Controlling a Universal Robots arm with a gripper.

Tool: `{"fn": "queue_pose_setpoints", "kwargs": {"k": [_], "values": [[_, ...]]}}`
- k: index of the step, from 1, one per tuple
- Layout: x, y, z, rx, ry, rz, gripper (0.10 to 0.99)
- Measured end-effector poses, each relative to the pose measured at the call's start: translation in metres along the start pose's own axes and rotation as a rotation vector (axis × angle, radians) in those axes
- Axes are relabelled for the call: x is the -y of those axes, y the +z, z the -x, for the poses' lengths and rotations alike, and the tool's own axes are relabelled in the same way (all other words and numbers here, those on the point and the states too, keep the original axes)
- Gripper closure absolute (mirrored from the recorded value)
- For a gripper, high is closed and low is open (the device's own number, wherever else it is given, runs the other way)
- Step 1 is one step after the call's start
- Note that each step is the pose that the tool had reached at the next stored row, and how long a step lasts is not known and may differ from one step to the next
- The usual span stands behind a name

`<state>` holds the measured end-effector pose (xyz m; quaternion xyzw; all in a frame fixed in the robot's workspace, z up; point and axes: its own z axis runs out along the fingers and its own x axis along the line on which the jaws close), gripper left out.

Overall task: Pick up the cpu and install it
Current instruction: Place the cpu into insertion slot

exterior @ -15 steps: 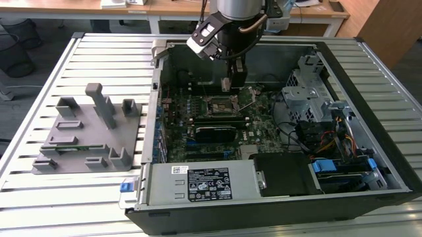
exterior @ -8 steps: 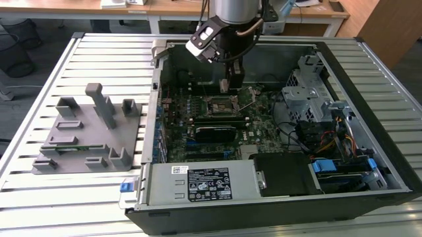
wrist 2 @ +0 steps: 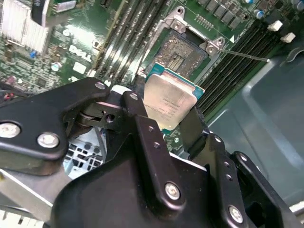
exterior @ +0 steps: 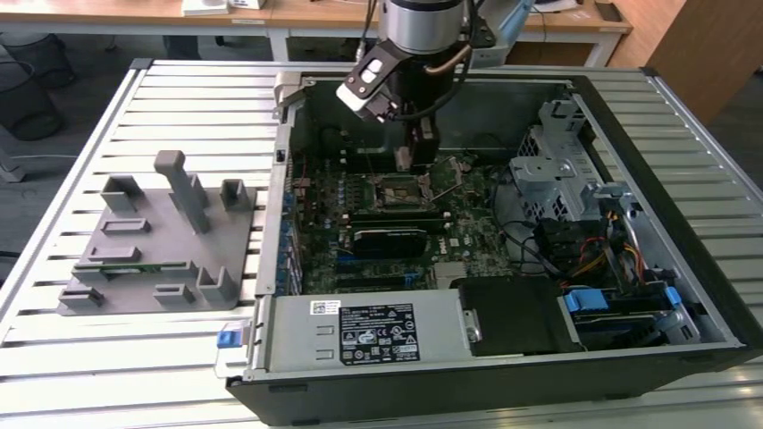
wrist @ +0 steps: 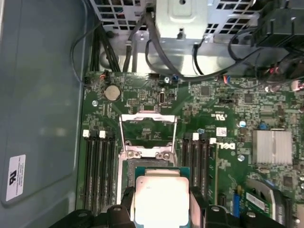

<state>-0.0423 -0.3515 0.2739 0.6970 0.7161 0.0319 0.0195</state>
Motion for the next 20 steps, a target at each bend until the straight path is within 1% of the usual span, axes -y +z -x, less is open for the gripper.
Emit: {"fn": "queue_pose_setpoints", "kwargs": {"k": [2, 5, 16, 20], "values": [[0.0003, 0.0037, -0.0027, -0.0001, 0.0, 0.0, 0.545], [0.0012, 0.0091, -0.0045, -0.0001, 0.0, 0.0, 0.545], [0.0061, 0.0289, -0.005, -0.0001, 0.0, 0.0, 0.545], [0.0072, 0.036, -0.0065, 0.0, 0.0, 0.0, 0.545]]}}
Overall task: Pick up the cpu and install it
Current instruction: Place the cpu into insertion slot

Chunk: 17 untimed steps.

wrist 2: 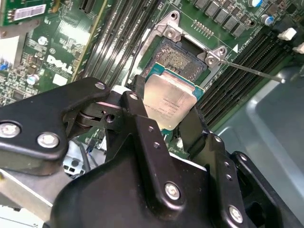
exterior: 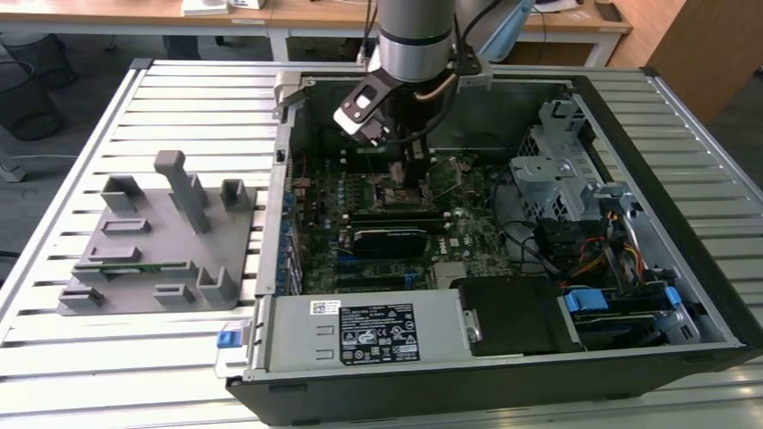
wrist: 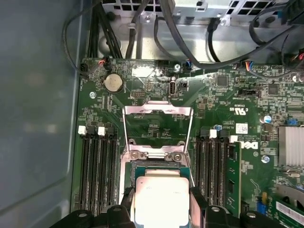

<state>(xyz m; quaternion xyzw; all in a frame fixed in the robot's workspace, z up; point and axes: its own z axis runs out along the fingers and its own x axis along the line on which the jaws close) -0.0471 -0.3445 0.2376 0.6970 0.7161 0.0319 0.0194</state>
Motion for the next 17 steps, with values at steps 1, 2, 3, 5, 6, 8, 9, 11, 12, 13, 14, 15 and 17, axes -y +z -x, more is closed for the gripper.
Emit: {"fn": "queue_pose_setpoints", "kwargs": {"k": [1, 2, 3, 5, 6, 8, 9, 11, 12, 13, 14, 15, 17], "values": [[0.0005, 0.0018, -0.0004, 0.0, 0.0, 0.0, 0.545], [0.0009, 0.0037, -0.0007, 0.0, 0.0, 0.0, 0.545], [0.0013, 0.0055, -0.001, 0.0, 0.001, 0.0, 0.545], [0.0026, 0.0107, -0.0015, 0.0001, 0.003, 0.0, 0.545], [0.0032, 0.0125, -0.0017, 0.0001, 0.003, 0.0, 0.545], [0.0043, 0.0154, -0.0021, 0.0001, 0.003, 0.0, 0.545], [0.0045, 0.0161, -0.0021, 0.0002, 0.003, 0.0, 0.545], [0.0046, 0.0163, -0.002, 0.0005, 0.003, 0.0, 0.545], [0.0046, 0.0168, -0.0021, 0.0002, 0.003, 0.0, 0.545], [0.0046, 0.0176, -0.0021, 0.0, 0.003, 0.0, 0.545], [0.0047, 0.0189, -0.0022, 0.0001, 0.003, 0.0, 0.545], [0.0048, 0.0206, -0.0024, 0.0002, 0.003, 0.0, 0.545], [0.0051, 0.024, -0.0028, 0.0001, 0.003, 0.0, 0.545]]}}
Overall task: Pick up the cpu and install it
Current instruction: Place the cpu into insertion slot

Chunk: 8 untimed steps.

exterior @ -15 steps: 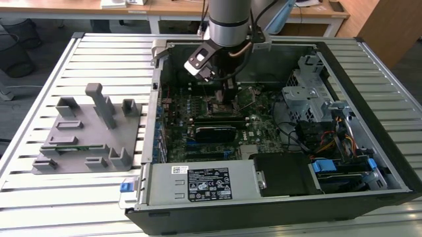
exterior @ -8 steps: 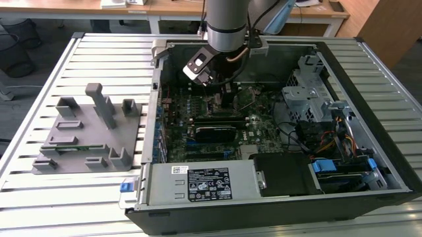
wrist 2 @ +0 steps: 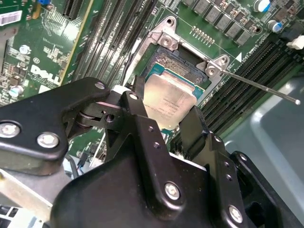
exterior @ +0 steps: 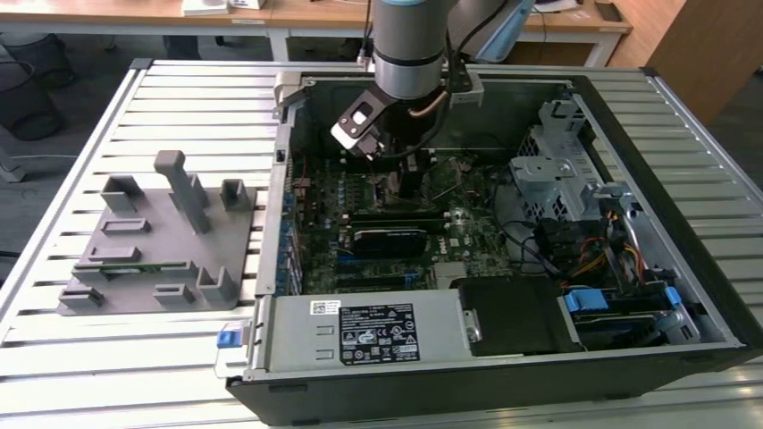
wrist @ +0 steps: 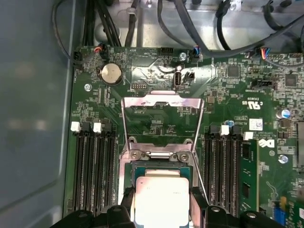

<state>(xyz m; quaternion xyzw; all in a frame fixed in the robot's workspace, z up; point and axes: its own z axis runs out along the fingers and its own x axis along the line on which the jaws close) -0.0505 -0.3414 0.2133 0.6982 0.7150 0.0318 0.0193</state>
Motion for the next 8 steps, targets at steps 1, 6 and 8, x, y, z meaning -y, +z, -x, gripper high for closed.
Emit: {"fn": "queue_pose_setpoints", "kwargs": {"k": [1, 6, 8], "values": [[0.0001, 0.0015, -0.0005, 0.0, 0.0, 0.0, 0.545], [0.0009, 0.0076, -0.0022, 0.0002, 0.002, 0.0, 0.545], [0.0018, 0.0096, -0.0022, 0.0004, 0.005, 0.0, 0.545]]}}
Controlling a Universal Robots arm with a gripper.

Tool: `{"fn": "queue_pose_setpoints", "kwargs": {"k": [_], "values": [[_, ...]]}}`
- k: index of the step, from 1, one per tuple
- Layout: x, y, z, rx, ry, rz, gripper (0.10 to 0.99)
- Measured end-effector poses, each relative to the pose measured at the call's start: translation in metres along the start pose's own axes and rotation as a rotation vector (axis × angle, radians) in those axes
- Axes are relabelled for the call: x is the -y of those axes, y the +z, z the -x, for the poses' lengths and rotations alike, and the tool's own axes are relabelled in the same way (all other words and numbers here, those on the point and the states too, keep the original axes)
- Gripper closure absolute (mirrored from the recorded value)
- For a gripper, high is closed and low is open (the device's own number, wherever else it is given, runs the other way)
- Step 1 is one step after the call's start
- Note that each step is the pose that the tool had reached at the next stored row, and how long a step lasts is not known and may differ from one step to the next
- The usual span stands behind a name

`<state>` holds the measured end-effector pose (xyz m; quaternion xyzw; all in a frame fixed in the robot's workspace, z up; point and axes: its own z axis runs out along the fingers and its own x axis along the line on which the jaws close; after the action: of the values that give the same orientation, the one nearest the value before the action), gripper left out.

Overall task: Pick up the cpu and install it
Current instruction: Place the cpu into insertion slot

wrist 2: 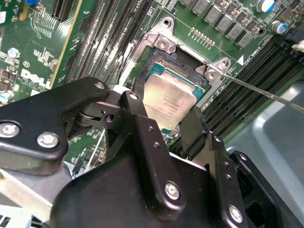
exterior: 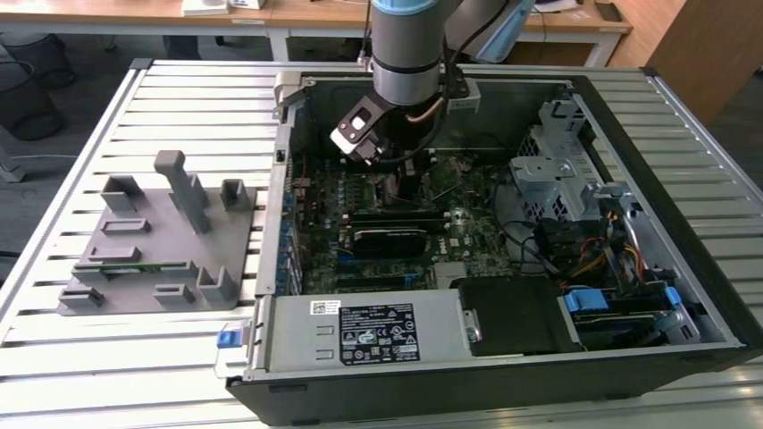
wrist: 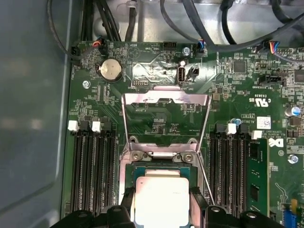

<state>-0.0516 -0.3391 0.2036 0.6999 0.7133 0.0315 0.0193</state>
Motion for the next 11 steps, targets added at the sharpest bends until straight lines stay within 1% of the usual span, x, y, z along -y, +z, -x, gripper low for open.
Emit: {"fn": "queue_pose_setpoints", "kwargs": {"k": [4, 11], "values": [[0.0006, 0.0043, -0.0001, 0.0, 0.0, 0.0, 0.545], [0.0012, 0.0091, -0.0005, 0.0, 0.001, 0.0, 0.545]]}}
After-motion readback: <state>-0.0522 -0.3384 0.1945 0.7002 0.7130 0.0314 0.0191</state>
